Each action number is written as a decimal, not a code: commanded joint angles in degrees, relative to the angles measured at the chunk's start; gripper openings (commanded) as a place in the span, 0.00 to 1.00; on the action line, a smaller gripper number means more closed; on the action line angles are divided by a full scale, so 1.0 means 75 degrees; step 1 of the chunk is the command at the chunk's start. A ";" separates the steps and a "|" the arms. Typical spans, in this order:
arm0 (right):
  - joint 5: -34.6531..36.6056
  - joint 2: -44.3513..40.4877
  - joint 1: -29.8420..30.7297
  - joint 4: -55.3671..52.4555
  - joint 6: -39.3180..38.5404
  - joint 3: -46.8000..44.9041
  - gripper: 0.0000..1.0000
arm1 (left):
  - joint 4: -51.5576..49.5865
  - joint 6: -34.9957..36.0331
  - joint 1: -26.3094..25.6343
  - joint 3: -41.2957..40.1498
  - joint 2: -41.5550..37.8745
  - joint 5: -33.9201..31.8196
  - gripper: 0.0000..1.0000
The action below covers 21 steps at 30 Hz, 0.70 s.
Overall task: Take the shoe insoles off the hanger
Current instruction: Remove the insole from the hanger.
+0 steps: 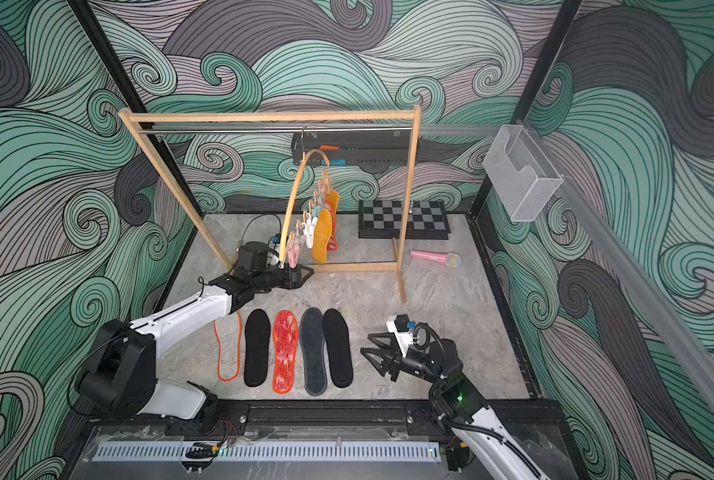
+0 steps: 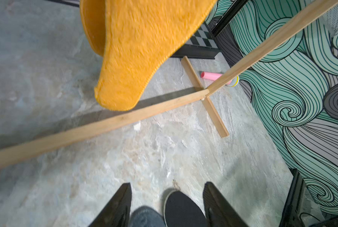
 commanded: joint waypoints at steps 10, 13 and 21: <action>0.0075 -0.0090 0.0068 -0.0127 0.0063 -0.0135 0.56 | 0.1534 0.1795 0.0958 0.1516 0.1749 0.1224 0.61; 0.0077 0.0066 0.0078 -0.0016 0.0071 -0.0149 0.56 | 0.1903 0.2281 0.1036 0.1781 0.2213 0.1674 0.61; 0.0098 0.0299 0.0128 0.0150 0.0048 -0.0152 0.56 | 0.2719 0.2533 0.1511 0.2867 0.3565 0.3787 0.62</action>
